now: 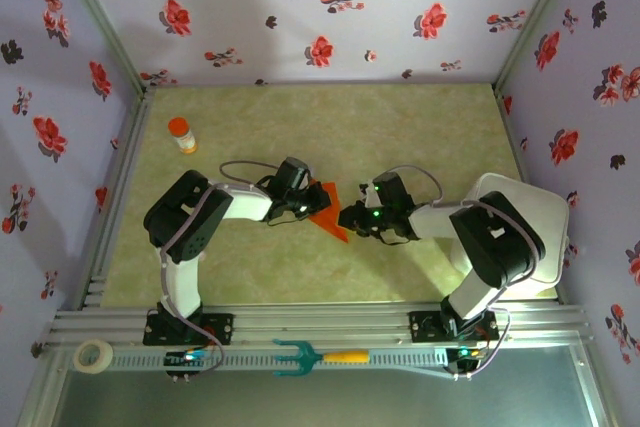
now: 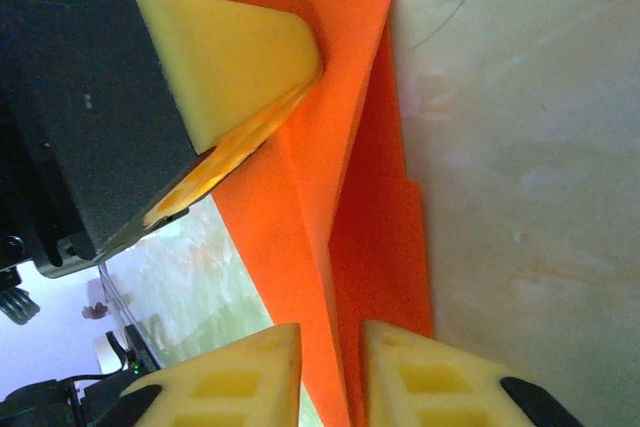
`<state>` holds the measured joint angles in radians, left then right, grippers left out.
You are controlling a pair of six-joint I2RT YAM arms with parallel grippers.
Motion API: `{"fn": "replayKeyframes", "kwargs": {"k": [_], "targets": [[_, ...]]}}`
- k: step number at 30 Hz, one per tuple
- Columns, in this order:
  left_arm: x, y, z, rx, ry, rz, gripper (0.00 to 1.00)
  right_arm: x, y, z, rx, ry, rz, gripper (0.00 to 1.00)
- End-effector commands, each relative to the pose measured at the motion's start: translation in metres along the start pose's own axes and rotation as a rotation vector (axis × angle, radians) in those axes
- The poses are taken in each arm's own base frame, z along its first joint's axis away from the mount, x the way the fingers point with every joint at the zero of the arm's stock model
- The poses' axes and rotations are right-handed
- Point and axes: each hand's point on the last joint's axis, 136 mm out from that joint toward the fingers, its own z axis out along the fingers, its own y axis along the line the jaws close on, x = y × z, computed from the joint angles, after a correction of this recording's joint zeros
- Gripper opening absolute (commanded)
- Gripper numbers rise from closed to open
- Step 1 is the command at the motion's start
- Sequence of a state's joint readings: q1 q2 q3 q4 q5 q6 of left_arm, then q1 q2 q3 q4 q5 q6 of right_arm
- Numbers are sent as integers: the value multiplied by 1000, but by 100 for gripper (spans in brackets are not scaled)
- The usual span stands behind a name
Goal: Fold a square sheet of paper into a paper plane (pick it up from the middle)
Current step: Fourth fold the wing at the center of the table.
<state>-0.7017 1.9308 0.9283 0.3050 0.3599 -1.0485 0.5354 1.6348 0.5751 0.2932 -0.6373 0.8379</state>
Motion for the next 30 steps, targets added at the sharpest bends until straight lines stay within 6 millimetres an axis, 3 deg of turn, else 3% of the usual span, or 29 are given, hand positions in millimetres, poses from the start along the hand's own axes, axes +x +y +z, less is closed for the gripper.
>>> {"fn": "replayKeyframes", "kwargs": {"k": [1, 11, 17, 30], "targets": [[13, 31, 4, -83, 37, -50, 0, -2, 4, 2, -21, 14, 2, 18], [12, 32, 4, -82, 36, -54, 0, 15, -9, 7, -44, 60, 49, 9], [13, 32, 4, -83, 35, -55, 0, 23, -20, 8, -20, 72, 67, 10], [13, 35, 4, -91, 35, -58, 0, 31, -25, -1, 27, 87, 55, 13]]}}
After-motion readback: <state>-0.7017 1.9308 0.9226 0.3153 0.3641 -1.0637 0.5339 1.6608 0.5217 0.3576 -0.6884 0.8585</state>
